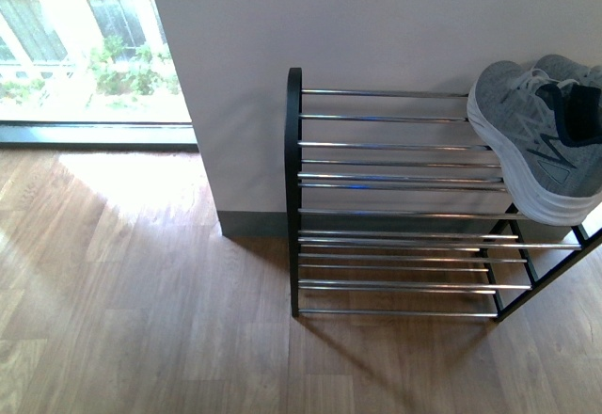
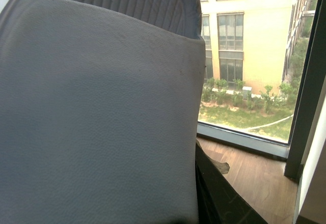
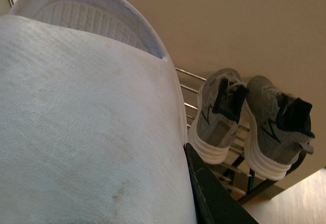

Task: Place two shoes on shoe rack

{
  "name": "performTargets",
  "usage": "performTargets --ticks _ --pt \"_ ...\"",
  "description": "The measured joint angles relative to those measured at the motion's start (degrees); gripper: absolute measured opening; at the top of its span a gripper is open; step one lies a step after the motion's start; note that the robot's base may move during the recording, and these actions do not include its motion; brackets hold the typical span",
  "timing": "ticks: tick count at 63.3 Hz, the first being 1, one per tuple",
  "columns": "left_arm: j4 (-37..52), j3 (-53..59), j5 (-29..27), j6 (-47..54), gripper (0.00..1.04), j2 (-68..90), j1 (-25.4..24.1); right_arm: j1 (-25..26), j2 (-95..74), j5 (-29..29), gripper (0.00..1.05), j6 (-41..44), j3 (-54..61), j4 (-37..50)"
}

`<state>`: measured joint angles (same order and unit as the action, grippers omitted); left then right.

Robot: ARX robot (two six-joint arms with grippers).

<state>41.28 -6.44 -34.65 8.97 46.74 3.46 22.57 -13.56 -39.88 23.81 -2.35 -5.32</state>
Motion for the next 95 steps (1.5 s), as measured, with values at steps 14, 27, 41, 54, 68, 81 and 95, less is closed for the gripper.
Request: performTargets --ticks 14,27,41,54,68,81,95 --pt "0.02 0.0 0.13 0.02 0.02 -0.17 0.02 -9.9 -3.02 10.1 0.02 -11.02 0.59 22.97" --pt "0.02 0.0 0.13 0.02 0.02 -0.24 0.02 -27.69 -36.02 30.38 0.02 -16.06 -2.47 47.76" --pt "0.02 0.0 0.11 0.02 0.02 -0.24 0.02 -37.22 -69.94 39.78 0.02 -17.18 -15.12 61.16" --pt "0.02 0.0 0.13 0.02 0.02 -0.24 0.02 -39.04 -88.35 42.64 0.02 -16.41 -25.88 62.29" --pt "0.02 0.0 0.13 0.02 0.02 -0.24 0.02 -38.77 -100.54 46.03 0.02 -14.45 -37.35 60.26" --pt "0.02 0.0 0.13 0.02 0.02 -0.24 0.02 -37.68 -110.44 47.84 0.02 -10.8 -47.71 57.88" --pt "0.02 0.0 0.11 0.02 0.02 -0.24 0.02 -35.52 -118.77 50.47 0.02 -6.27 -57.55 55.74"
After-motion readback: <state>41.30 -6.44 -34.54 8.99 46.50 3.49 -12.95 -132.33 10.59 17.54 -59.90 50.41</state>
